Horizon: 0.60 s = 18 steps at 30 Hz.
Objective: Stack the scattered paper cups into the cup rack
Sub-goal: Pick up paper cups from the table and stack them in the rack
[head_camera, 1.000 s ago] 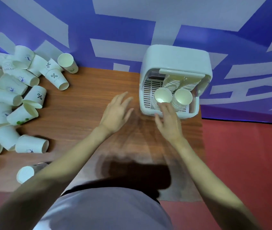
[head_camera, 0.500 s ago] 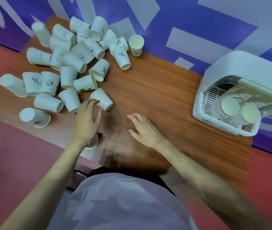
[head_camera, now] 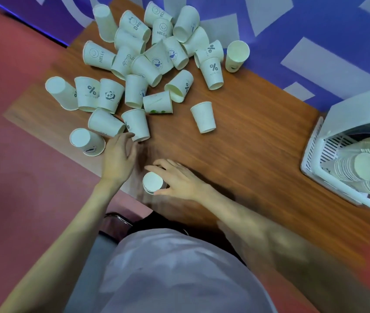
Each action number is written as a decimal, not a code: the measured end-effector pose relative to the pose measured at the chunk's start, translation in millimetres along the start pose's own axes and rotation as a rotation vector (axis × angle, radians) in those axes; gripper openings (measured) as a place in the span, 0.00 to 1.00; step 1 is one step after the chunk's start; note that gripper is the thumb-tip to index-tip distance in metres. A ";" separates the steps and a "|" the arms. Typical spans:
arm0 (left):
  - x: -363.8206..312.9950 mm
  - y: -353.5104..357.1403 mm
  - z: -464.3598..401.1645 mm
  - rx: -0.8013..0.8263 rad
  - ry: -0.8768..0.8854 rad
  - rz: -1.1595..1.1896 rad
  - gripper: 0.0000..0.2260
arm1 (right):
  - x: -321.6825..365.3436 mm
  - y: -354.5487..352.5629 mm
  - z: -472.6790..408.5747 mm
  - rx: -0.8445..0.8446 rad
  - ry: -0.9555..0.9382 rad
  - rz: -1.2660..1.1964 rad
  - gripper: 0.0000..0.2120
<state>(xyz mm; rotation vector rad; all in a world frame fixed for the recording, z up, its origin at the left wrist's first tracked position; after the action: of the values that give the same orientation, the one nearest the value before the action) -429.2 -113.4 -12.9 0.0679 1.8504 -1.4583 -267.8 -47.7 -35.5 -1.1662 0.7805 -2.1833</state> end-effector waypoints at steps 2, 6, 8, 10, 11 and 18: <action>0.8 0.7 -3.9 0.004 0.002 -0.001 0.12 | 2.6 1.7 -5.6 -0.013 0.009 0.026 0.29; -5.0 6.3 -16.6 0.026 0.036 -0.001 0.12 | -3.7 -7.5 -5.5 -0.052 0.007 0.035 0.25; -12.5 10.0 -23.7 0.032 0.066 0.005 0.12 | -12.0 -16.1 0.4 -0.133 0.012 0.003 0.25; -21.7 14.5 -30.5 0.041 0.092 0.018 0.11 | -24.7 -26.0 10.4 -0.240 0.049 -0.029 0.27; -26.7 17.6 -34.3 0.054 0.104 0.027 0.12 | -32.7 -30.8 16.5 -0.289 0.082 -0.052 0.28; -86.8 61.8 -79.2 0.223 0.313 0.033 0.15 | -102.0 -54.2 80.0 -0.724 0.437 -0.358 0.24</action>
<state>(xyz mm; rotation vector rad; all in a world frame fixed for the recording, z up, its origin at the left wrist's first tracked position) -380.0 9.8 -7.8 0.4565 1.9077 -1.7014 -160.4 40.9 -16.4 -1.2230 1.7760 -2.5805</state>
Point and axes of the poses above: each hand's wrist, its own z-axis away from the middle knuckle, its own y-axis out of the palm, x = y × z, the point moved 3 cm from there along -z, towards the middle knuckle, and after that the axes turned 7 degrees about y, right-handed, at the moved point
